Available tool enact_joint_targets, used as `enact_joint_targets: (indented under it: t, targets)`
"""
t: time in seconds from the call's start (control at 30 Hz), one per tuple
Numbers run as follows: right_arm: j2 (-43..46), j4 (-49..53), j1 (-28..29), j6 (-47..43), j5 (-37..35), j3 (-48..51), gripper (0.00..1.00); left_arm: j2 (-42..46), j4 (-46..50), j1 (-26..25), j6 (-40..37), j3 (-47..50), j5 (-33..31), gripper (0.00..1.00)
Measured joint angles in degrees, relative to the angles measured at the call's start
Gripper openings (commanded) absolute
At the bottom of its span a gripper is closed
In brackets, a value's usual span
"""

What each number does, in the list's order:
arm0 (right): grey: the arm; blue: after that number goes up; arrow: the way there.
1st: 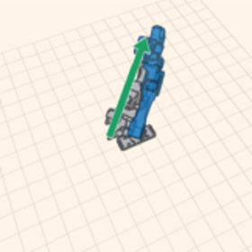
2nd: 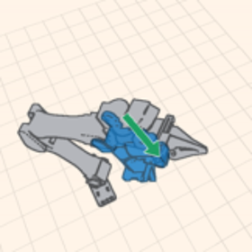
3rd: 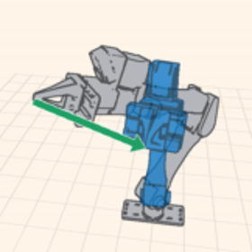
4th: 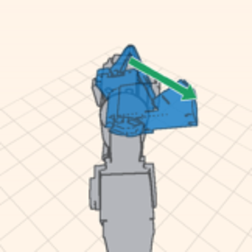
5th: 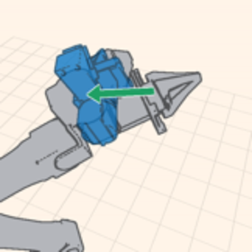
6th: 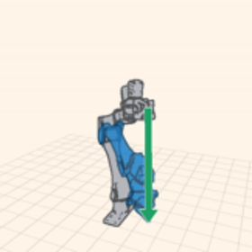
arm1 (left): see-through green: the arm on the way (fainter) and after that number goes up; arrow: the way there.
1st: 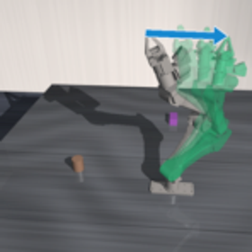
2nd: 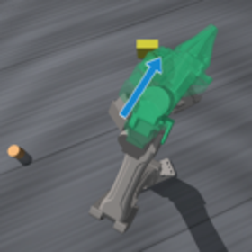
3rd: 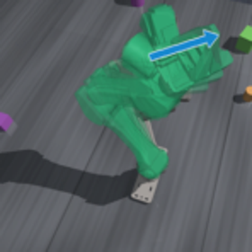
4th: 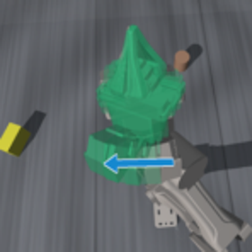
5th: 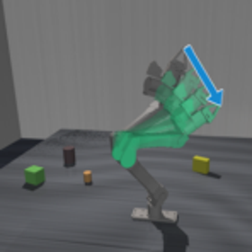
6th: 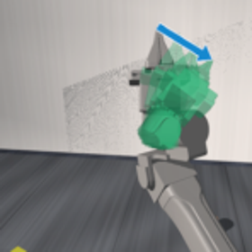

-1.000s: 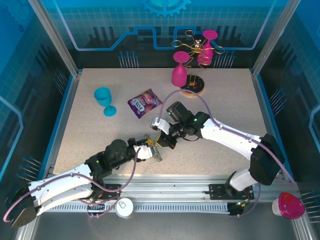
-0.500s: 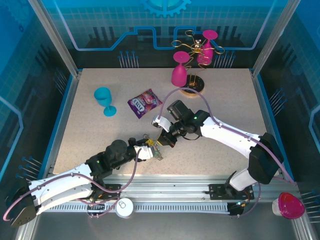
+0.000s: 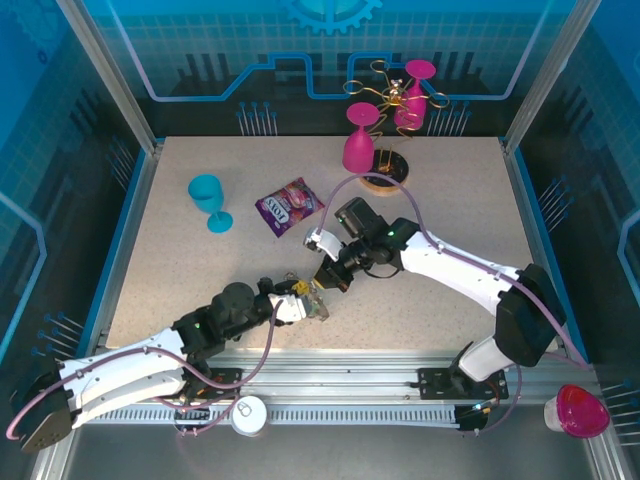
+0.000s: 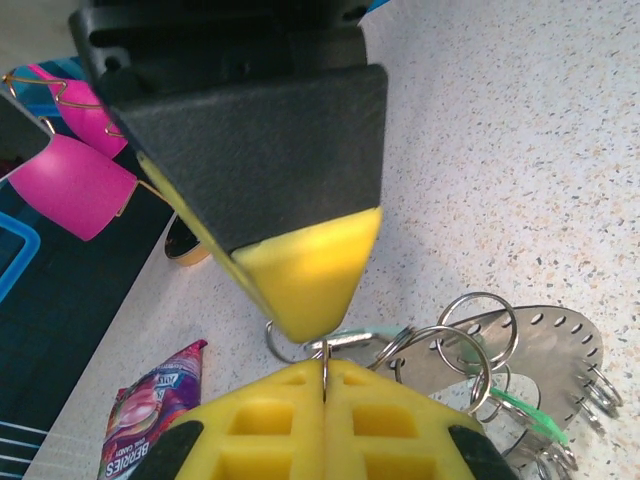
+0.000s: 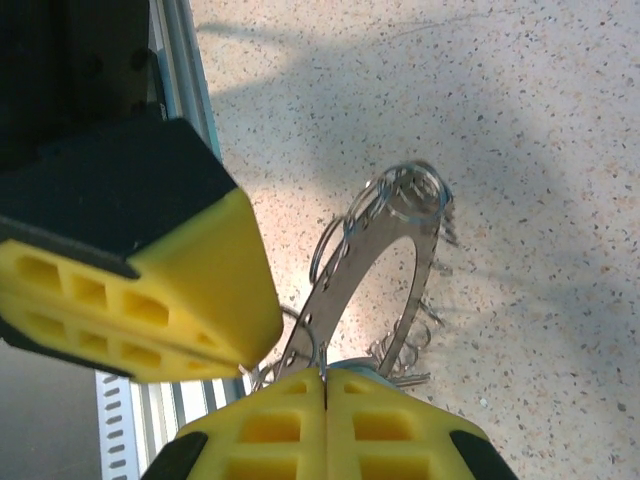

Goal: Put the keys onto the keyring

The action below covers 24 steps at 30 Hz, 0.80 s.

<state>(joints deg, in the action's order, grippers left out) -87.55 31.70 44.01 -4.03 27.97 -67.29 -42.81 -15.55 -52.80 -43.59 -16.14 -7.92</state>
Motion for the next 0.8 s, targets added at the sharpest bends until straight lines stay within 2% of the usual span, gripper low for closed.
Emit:
enact_joint_targets:
  t: [0.2, 0.37, 0.8]
  targets:
    - [-1.0, 0.0, -0.2, 0.2, 0.1, -0.7, 0.00, -0.2, -1.5, 0.0, 0.2, 0.3, 0.0, 0.00]
    - [0.0, 0.2, -2.0, -1.7, -1.5, 0.0, 0.00, 0.6, -3.3, 0.0, 3.3, 1.3, -1.0, 0.00]
    - [4.8, 1.3, -1.2, -16.7, 0.6, 2.8, 0.00, 3.9, -4.7, 0.4, 20.1, 4.4, -2.8, 0.00]
